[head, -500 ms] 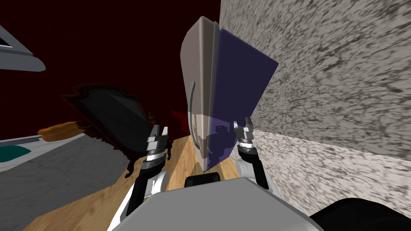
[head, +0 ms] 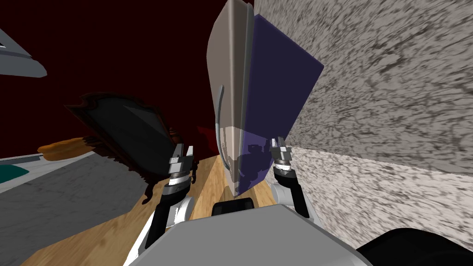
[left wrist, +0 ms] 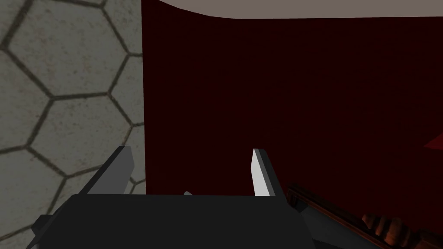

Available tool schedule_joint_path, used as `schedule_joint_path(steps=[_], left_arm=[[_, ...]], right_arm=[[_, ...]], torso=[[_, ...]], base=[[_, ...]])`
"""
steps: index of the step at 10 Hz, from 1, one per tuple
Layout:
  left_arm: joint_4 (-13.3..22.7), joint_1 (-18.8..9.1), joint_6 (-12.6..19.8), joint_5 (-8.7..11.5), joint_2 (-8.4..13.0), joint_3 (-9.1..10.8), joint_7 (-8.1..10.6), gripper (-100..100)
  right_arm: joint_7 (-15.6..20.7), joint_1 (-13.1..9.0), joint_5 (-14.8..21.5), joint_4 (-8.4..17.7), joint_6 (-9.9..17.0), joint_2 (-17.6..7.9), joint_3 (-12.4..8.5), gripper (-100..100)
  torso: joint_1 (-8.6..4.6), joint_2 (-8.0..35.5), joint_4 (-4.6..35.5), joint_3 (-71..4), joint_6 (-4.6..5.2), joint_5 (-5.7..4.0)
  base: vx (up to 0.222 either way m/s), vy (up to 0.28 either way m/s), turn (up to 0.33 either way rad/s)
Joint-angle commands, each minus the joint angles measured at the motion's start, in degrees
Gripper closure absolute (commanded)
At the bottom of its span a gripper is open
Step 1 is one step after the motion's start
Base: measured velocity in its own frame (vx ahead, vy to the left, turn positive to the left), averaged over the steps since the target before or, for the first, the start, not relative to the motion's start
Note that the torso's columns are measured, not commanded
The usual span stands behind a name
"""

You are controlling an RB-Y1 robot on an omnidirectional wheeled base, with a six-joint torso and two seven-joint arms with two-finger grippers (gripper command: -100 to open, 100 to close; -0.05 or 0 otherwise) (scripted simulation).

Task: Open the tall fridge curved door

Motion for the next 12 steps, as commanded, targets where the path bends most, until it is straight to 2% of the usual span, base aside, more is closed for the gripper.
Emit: schedule_joint_path(steps=[1,4,5,6,9,12], left_arm=[[0.0,0.0,0.0,0.0,0.0,0.0,0.0,0],[0.0,0.0,0.0,0.0,0.0,0.0,0.0,0],[0.0,0.0,0.0,0.0,0.0,0.0,0.0,0],[0.02,0.0,0.0,0.0,0.0,0.0,0.0,0],[0.02,0.0,0.01,0.0,0.0,0.0,0.0,0],[0.02,0.01,0.01,0.0,0.0,0.0,0.0,0]], right_arm=[[0.0,0.0,0.0,0.0,0.0,0.0,0.0,0],[0.0,0.0,0.0,0.0,0.0,0.0,0.0,0],[1.24,-0.12,0.38,0.55,0.01,-2.15,-0.12,-100],[2.51,-0.25,0.77,1.12,0.01,-3.68,-0.24,-100],[7.61,-1.0,2.71,3.9,-0.02,-7.92,-0.86,-100],[11.51,-1.38,3.6,5.19,-0.04,-9.1,-1.15,-100]], torso=[[0.0,4.24,4.23,-8.44,0.0,0.0],[0.0,16.93,16.92,-33.81,0.0,0.0],[0.0,21.16,21.14,-42.27,0.0,0.0],[0.01,23.11,23.04,-46.21,0.0,0.0],[0.04,23.85,23.82,-47.62,0.0,0.01],[0.01,23.82,23.82,-47.66,0.0,0.0]], base=[[0.0,0.0,0.0],[0.0,0.0,0.0],[0.001,0.004,0.018],[-0.008,0.008,0.033],[-0.02,0.019,0.04],[-0.014,0.016,0.018]])
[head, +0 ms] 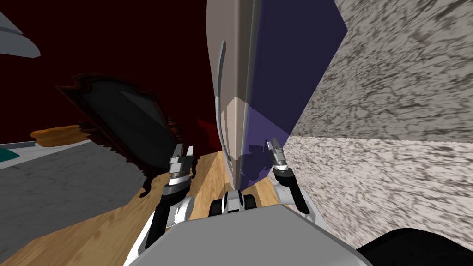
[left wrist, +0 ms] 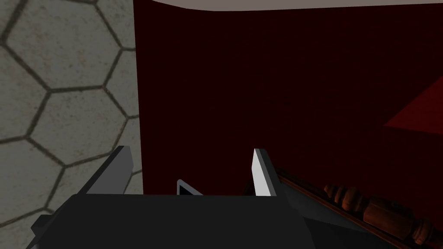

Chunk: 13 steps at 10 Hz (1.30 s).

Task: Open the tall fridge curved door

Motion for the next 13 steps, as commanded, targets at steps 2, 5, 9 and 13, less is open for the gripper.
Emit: schedule_joint_path(steps=[2,5,9,13], left_arm=[[0.0,0.0,0.0,0.0,0.0,0.0,0.0,0],[0.0,0.0,0.0,0.0,0.0,0.0,0.0,0],[0.0,0.0,0.0,0.0,0.0,0.0,0.0,0],[0.0,0.0,0.0,0.0,0.0,0.0,0.0,0]], right_arm=[[5.29,-0.84,1.44,2.05,0.16,-1.68,-0.5,-100],[10.4,-1.94,3.69,5.44,0.07,-3.47,-1.25,-100],[16.23,-2.58,4.94,7.33,0.02,-4.21,-1.68,-100],[23.33,-4.06,7.64,11.4,-0.15,-5.43,-2.63,-100]], torso=[[-0.02,0.0,0.0,0.0,-0.01,0.0],[0.0,0.03,0.01,0.02,0.0,0.01],[-0.01,0.01,0.01,0.01,0.01,0.0],[0.04,0.04,0.01,0.03,-0.01,0.01]], base=[[-0.013,0.014,0.032],[-0.019,0.023,0.035],[-0.018,0.02,0.021],[-0.018,0.023,0.035]])
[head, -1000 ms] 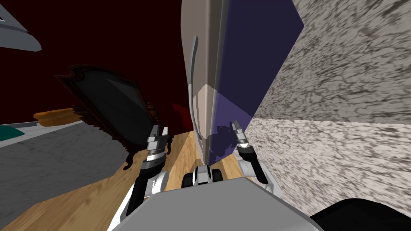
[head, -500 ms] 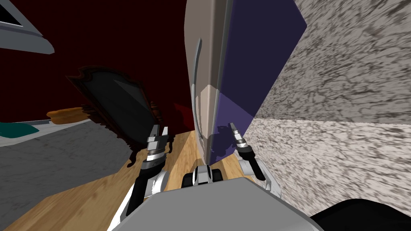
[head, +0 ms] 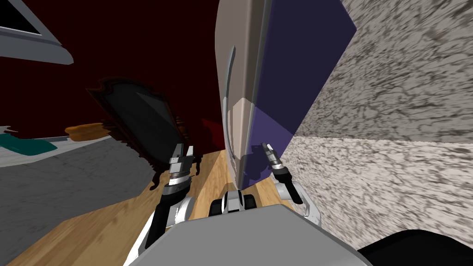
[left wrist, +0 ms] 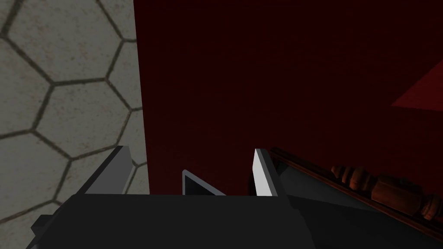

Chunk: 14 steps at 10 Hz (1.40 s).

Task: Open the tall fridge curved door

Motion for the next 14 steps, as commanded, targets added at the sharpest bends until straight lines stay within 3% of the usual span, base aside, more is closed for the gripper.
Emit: schedule_joint_path(steps=[1,2,4,5,7,8,10,11,13,14], left_arm=[[0.0,0.0,0.0,0.0,0.0,0.0,0.0,0],[0.0,0.0,0.0,0.0,0.0,0.0,0.0,0],[0.0,0.0,0.0,0.0,0.0,0.0,0.0,0],[0.0,0.0,0.0,0.0,0.0,0.0,0.0,0],[0.0,0.0,0.0,0.0,0.0,0.0,0.0,0],[0.0,0.0,0.0,0.0,0.0,0.0,0.0,0],[0.0,0.0,0.0,0.0,0.0,0.0,0.0,0],[0.0,0.0,0.0,0.0,0.0,0.0,0.0,0],[0.0,0.0,0.0,0.0,0.0,0.0,0.0,0],[0.0,0.0,0.0,0.0,0.0,0.0,0.0,0]], right_arm=[[4.1,-0.04,0.64,0.8,-0.15,-0.34,-0.29,-100],[6.0,-0.88,2.07,2.94,-0.26,-0.82,-0.81,-100],[8.49,-0.88,2.07,2.94,-0.26,-0.82,-0.81,-100],[10.47,-1.78,3.55,5.15,-0.4,-1.22,-1.35,-100],[12.98,-1.78,3.55,5.15,-0.4,-1.22,-1.35,-100],[14.99,-2.74,5.05,7.4,-0.56,-1.55,-1.91,-100],[17.52,-2.74,5.05,7.4,-0.56,-1.55,-1.91,-100],[19.51,-3.78,6.58,9.7,-0.75,-1.83,-2.5,-100],[22.09,-3.78,6.58,9.7,-0.75,-1.83,-2.5,-100],[23.98,-4.89,8.12,12.03,-0.95,-2.06,-3.11,-100]], torso=[[-0.02,-0.01,0.0,0.0,0.01,0.0],[-0.07,-0.05,-0.01,-0.03,0.01,-0.01],[-0.03,-0.02,0.0,-0.01,0.01,-0.01],[-0.06,-0.04,-0.01,-0.02,0.01,-0.01],[-0.02,-0.01,0.0,0.0,0.01,0.0],[-0.06,-0.04,-0.01,-0.02,0.01,-0.01],[-0.03,-0.03,-0.01,-0.02,0.01,-0.01],[-0.05,-0.02,0.0,-0.02,0.01,-0.01],[-0.01,-0.01,0.0,0.0,0.01,0.0],[-0.09,-0.04,-0.01,-0.02,0.01,-0.02]], base=[[-0.007,0.014,-0.005],[-0.018,0.022,0.052],[-0.012,0.02,0.009],[-0.021,0.025,0.043],[-0.015,0.02,0.011],[-0.013,0.022,0.046],[-0.013,0.021,0.009],[-0.024,0.034,0.04],[-0.015,0.026,0.011],[-0.027,0.029,0.037]])
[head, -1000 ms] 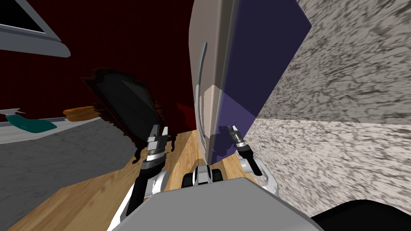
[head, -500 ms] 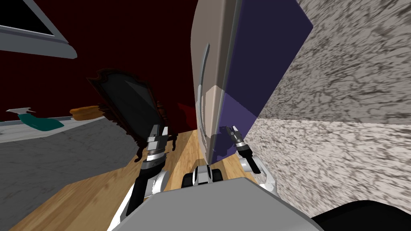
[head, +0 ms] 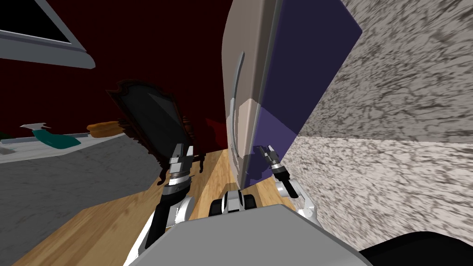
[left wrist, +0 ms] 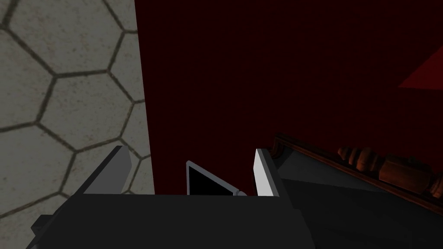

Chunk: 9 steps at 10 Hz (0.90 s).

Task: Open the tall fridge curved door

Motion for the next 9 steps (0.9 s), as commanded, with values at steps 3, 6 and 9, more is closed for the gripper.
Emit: schedule_joint_path(steps=[3,6,9], left_arm=[[0.0,0.0,0.0,0.0,0.0,0.0,0.0,0],[0.0,0.0,0.0,0.0,0.0,0.0,0.0,0],[0.0,0.0,0.0,0.0,0.0,0.0,0.0,0]], right_arm=[[7.49,-2.33,3.15,4.83,-0.56,-0.39,-1.25,-100],[12.03,-3.59,4.69,7.2,-0.81,-0.52,-1.89,-100],[16.5,-4.92,6.21,9.6,-1.09,-0.62,-2.54,-100]], torso=[[0.01,-0.02,-0.01,-0.01,0.0,0.0],[0.03,0.0,0.0,0.0,0.0,0.01],[0.03,0.02,0.0,0.01,0.0,0.01]], base=[[-0.015,0.022,0.015],[-0.015,0.026,0.016],[-0.016,0.03,0.015]])
